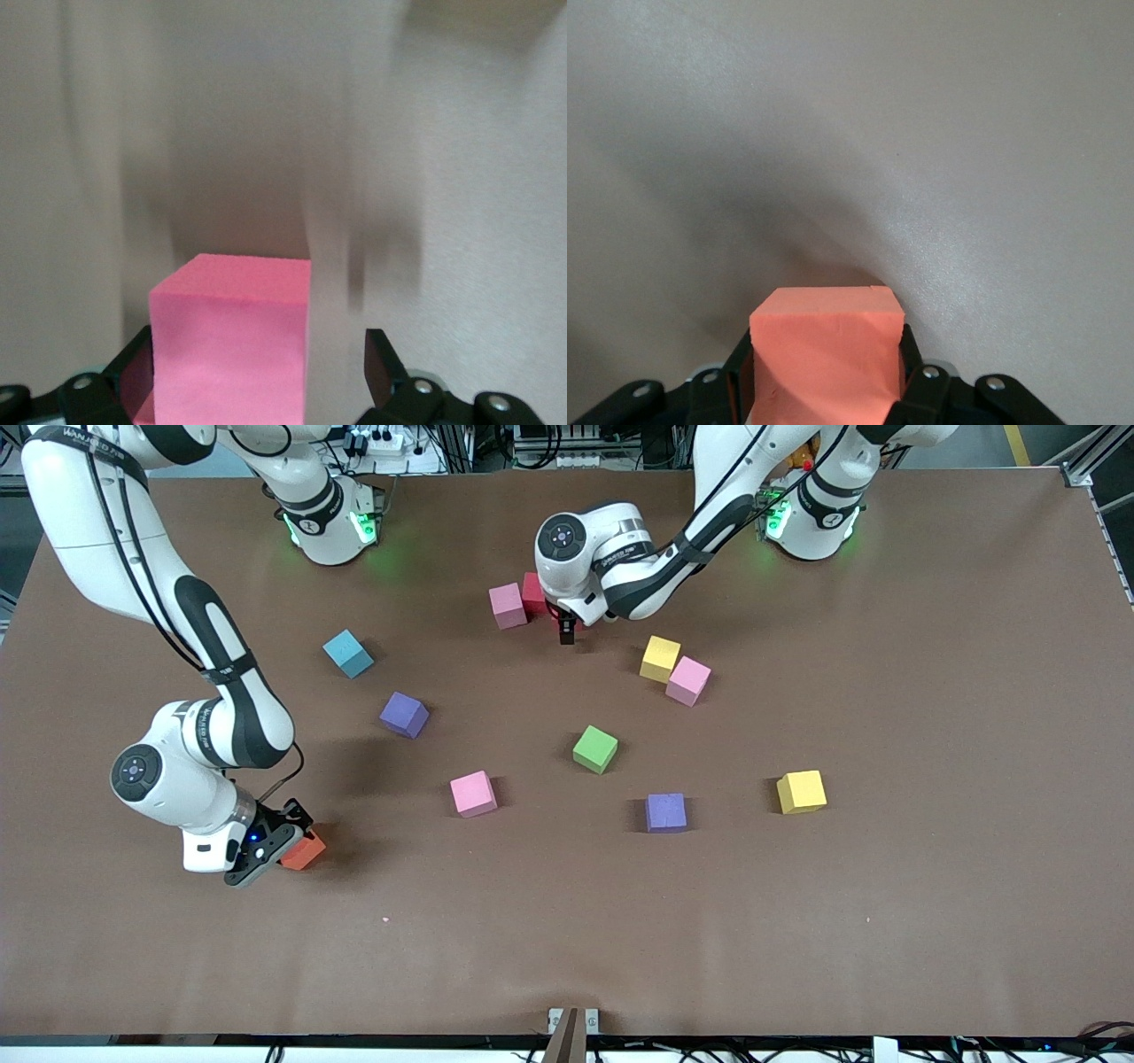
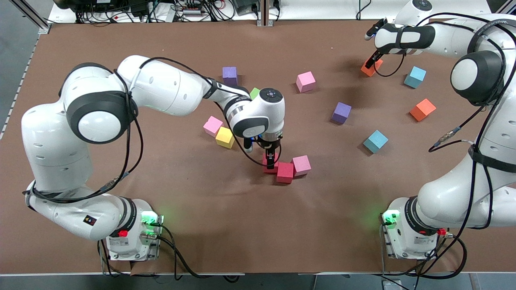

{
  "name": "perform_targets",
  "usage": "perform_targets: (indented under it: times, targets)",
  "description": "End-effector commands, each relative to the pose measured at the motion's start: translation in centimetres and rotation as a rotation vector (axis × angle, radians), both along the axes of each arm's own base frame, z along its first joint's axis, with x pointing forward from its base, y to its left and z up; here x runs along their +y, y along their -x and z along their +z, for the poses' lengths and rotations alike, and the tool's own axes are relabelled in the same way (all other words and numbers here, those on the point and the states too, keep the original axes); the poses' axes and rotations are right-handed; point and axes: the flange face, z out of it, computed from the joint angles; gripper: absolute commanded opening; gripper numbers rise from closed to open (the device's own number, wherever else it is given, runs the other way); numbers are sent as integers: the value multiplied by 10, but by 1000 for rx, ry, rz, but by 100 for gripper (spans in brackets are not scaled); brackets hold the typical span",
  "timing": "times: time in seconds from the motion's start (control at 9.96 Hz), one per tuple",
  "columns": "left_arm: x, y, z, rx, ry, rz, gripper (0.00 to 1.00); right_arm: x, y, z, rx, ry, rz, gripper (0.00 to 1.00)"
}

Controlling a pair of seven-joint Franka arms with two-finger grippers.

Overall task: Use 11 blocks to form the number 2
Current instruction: 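Release the pink cube with the left gripper while the right gripper carries orange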

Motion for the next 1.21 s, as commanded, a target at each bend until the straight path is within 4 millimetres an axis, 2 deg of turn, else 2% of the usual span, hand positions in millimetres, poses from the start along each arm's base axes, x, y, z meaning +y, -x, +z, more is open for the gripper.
perform_targets:
  times: [0.0, 0.2, 0.4, 0.5, 0.6, 0.7, 0.9, 1.1]
  targets:
    - [-7, 11, 31, -44, -93, 133, 100, 5, -3, 3, 6, 12, -5, 62]
    - [-14, 8, 59, -37, -94, 95, 100, 5, -3, 3, 6, 12, -5, 55]
    - [-18, -7, 81, -33, -102, 63, 100, 5, -3, 4, 8, 9, -32, 50]
    - [-14, -23, 90, -30, -107, 26, 100, 7, -1, 6, 22, 9, -33, 38]
    - [-4, -45, 98, -28, -99, -23, 100, 11, -1, 11, 24, 10, -26, 37]
    - [12, -72, 109, -45, -76, -74, 100, 10, 0, 15, 36, 11, -27, 37]
    - [63, -141, 132, -83, -29, -145, 100, 6, 4, 37, 77, 16, -27, 38]
    - [122, -203, 136, -100, -8, -210, 100, 9, 12, 62, 135, 19, -74, 40]
